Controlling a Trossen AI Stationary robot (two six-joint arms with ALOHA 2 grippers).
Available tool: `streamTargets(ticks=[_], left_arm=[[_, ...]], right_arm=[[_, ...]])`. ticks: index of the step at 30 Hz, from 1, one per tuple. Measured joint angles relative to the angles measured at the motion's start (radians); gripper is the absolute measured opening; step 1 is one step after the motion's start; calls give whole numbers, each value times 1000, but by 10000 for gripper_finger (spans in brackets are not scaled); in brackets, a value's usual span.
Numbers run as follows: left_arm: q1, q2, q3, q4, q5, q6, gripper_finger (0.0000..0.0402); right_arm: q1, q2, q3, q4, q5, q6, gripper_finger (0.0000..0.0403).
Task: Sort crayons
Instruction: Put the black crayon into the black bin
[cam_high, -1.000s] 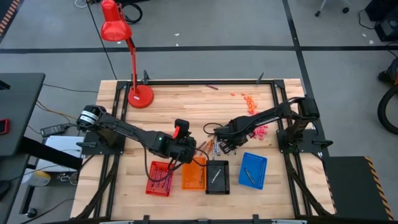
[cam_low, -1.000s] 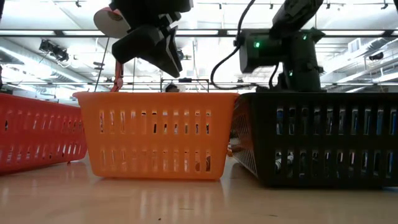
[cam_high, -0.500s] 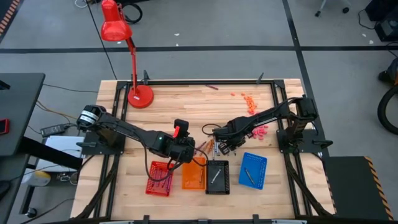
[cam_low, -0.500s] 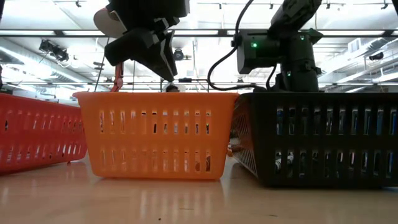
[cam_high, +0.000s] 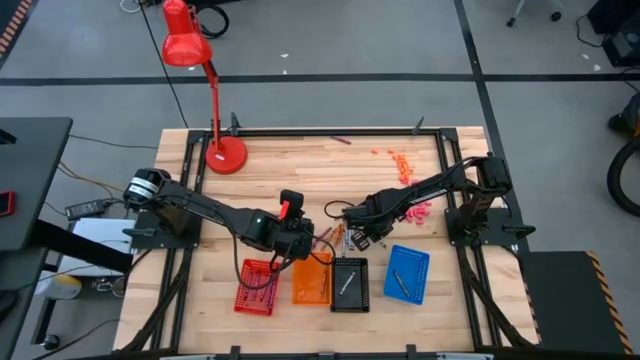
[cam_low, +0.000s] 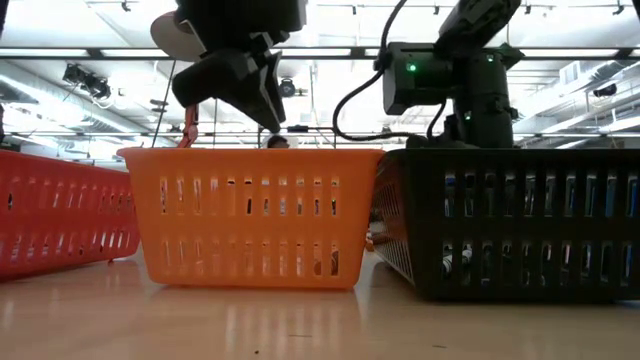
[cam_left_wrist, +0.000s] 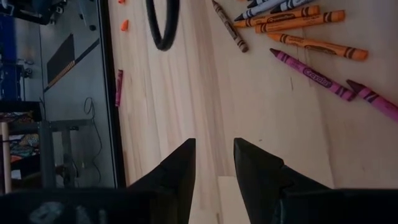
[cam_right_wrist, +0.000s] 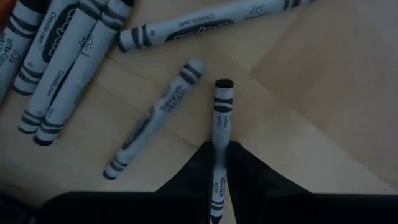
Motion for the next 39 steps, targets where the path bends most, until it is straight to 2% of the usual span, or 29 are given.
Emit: streamTargets(ticks=[3, 10, 18, 26, 29, 34, 39], left_arm=[[5, 0, 0, -1, 0, 0, 121], [6, 0, 0, -60, 27, -25, 121], [6, 0, -3, -237, 32, -163, 121], [3, 0, -80, -246, 33, -262, 121], [-3, -1, -84, -255, 33, -317, 121], [-36, -1, -84, -259, 34, -375, 121], [-96, -1, -84, -257, 34, -431, 121]], right_arm=[[-2, -19, 11, -5, 49, -13, 43], [18, -67, 72, -9, 61, -101, 43], [168, -94, 188, 60, 152, -421, 43], [343, -82, 190, 228, 218, -746, 43], [385, -69, 190, 257, 260, -798, 43], [417, -58, 186, 241, 265, -831, 43], [435, -19, 184, 232, 283, -930, 45]])
